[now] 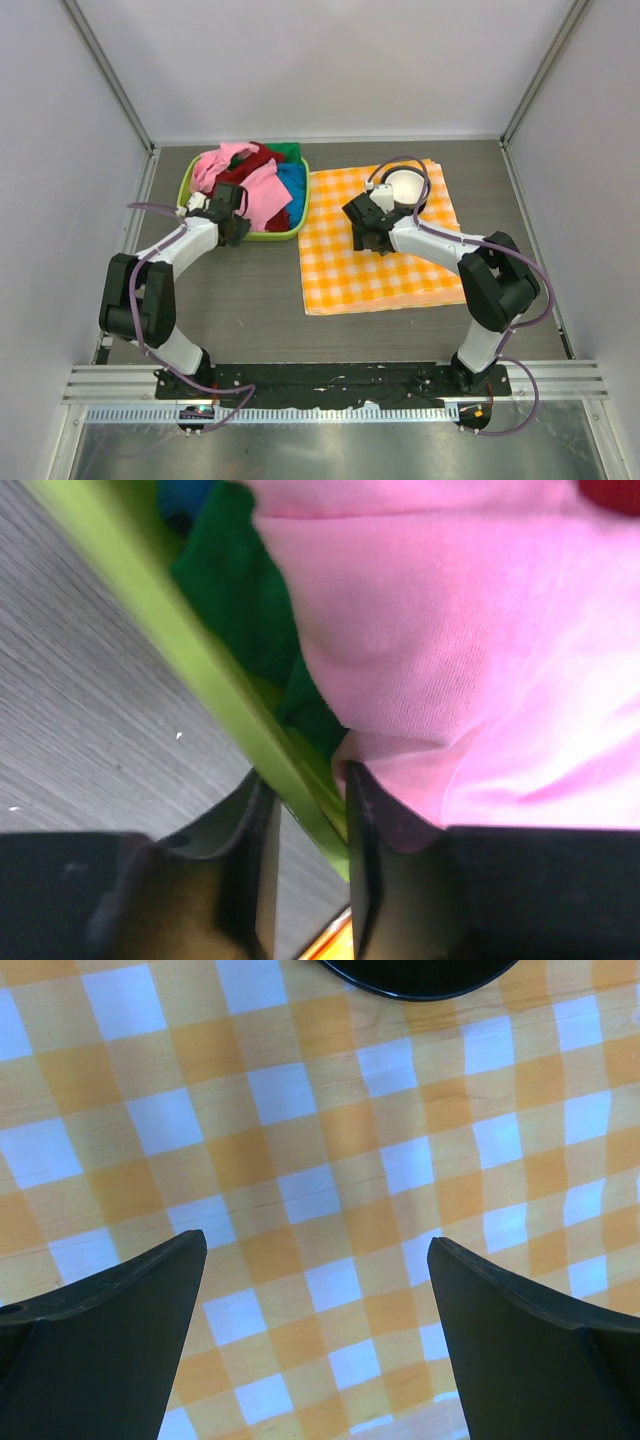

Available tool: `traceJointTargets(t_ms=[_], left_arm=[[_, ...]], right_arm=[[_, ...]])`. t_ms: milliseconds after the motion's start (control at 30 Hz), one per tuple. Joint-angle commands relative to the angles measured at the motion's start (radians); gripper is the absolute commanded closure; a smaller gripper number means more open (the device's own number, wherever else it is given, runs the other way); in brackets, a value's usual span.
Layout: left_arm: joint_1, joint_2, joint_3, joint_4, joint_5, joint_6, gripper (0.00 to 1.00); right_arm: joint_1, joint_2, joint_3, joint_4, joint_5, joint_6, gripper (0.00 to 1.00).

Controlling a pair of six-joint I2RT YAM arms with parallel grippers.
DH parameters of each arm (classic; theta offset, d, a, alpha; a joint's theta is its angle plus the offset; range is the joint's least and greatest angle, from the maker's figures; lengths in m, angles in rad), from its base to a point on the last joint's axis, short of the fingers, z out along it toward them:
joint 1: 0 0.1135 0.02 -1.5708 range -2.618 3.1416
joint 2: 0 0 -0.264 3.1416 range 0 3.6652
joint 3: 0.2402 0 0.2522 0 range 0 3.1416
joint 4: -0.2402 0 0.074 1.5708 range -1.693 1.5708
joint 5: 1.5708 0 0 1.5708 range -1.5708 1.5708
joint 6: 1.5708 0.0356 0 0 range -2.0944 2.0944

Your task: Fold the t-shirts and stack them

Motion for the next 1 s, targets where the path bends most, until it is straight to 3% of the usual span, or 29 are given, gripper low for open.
traceJointTargets(t_ms=[0,33,167,300,467,633,800,933,967], left_arm=[[0.004,-0.022,0.001,-0.006,-0.062,0.007,0.88],[0.012,-0.019,0.009,-0.009,-0.057,0.011,1.0],[0.024,-0.014,0.064,-0.022,-0.057,0.059,1.0],[0.072,0.022,0.173,-0.069,0.029,0.234,1.0],[0.199,0.088,0.299,-0.152,0.128,0.423,1.0],[0.395,0.166,0.346,-0.189,0.293,0.564,1.0],[0.483,0.222,0.399,-0.252,0.23,0.67,1.0],[0.547,0.245,0.409,-0.249,0.195,0.65,1.0],[0.555,0.255,0.42,-0.285,0.196,0.635,0.95]], right_arm=[[0.015,-0.036,-0.006,0.03,0.016,0.004,0.0],[0.018,-0.036,-0.006,0.028,0.018,0.004,0.0],[0.029,-0.04,-0.014,0.03,0.027,0.011,0.0],[0.038,-0.044,-0.014,0.028,0.029,0.009,0.0],[0.044,-0.047,-0.011,0.028,0.029,0.003,0.0],[0.052,-0.054,-0.017,0.042,0.02,0.003,0.0],[0.064,-0.045,-0.012,0.059,0.0,0.004,0.0],[0.072,-0.037,-0.014,0.079,-0.014,0.003,0.0],[0.076,-0.034,-0.012,0.077,-0.017,-0.005,0.0]])
